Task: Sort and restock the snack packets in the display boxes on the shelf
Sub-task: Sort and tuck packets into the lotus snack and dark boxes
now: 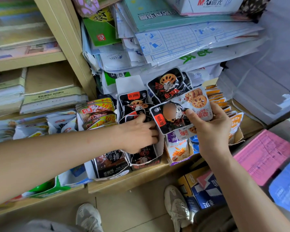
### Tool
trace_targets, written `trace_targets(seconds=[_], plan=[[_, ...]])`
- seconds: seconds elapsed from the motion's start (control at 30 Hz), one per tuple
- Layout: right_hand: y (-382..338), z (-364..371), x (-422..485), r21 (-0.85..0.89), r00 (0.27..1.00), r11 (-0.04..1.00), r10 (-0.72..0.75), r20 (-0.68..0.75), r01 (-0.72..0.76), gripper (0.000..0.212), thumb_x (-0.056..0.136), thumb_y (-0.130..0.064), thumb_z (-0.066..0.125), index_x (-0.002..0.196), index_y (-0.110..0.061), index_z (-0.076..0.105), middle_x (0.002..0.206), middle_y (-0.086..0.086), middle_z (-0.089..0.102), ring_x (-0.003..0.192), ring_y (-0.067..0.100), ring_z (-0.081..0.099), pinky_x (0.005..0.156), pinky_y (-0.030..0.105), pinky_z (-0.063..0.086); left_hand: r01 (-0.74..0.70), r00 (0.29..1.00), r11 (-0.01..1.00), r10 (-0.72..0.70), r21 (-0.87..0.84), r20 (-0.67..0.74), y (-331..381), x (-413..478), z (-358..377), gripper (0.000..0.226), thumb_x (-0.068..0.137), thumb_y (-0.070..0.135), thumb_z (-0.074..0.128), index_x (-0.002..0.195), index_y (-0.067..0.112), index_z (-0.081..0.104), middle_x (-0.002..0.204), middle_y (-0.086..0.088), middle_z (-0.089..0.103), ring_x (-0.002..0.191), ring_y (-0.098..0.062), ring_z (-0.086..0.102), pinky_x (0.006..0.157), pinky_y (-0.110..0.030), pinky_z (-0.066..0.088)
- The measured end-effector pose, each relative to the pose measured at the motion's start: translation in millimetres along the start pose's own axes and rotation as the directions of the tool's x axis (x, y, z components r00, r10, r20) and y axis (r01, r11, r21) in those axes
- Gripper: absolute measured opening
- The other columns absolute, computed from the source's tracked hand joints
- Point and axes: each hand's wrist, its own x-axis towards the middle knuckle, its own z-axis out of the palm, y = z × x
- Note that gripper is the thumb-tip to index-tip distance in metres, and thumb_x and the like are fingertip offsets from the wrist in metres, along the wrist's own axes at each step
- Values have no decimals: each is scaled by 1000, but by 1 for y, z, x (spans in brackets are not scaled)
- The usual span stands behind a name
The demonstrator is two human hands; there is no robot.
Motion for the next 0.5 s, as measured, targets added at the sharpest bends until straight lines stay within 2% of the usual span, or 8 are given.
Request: trace_targets(seconds=[0.1,0.17,0.3,0.4,0.43,0.5], plan=[[1,-1,1,-11,1000,1000,-14,4,14,28,85,-10,80,111,-6,71,104,8,76,95,25,75,77,44,62,1,1000,1000,-1,-29,0,-1,3,-3,44,76,18,66,120,24,62,116,4,55,116,-21,43,78,-42,23],[2,-1,1,-25,1000,999,-22,5,22,28,85,-12,81,111,-7,71,104,7,76,94,25,74,79,47,62,-4,1000,994,1,-111,-25,-8,0,-5,41,73,21,71,114,23,65,108,3,54,113,-20,44,83,-43,26],[3,0,1,-28,1000,999,-26,5,26,28,85,-13,81,111,-7,71,104,7,76,94,25,74,80,50,62,-42,999,967,48,-252,18,-22,-7,-11,41,74,28,70,114,26,61,96,9,57,100,-14,37,78,-36,14],[2,-1,2,-14,1000,1000,-21,6,21,27,84,-12,81,110,-9,72,104,7,77,95,25,75,82,52,61,-15,1000,901,14,-433,-6,-29,-10,-16,16,76,35,54,87,25,58,72,7,55,78,-14,44,79,-37,25],[2,-1,2,-8,1000,1000,-19,7,19,27,84,-12,81,110,-9,72,104,6,77,96,26,75,83,53,61,-7,998,856,-24,-517,-53,-32,-11,-18,15,79,36,49,76,22,55,65,5,51,68,-14,44,78,-37,31],[3,-1,1,-6,1000,1000,-18,9,18,28,84,-13,81,110,-10,72,105,7,77,97,26,74,84,54,61,-6,984,759,-113,-651,-140,-39,-14,-21,34,89,36,46,62,16,44,55,2,40,55,-16,37,67,-38,36]])
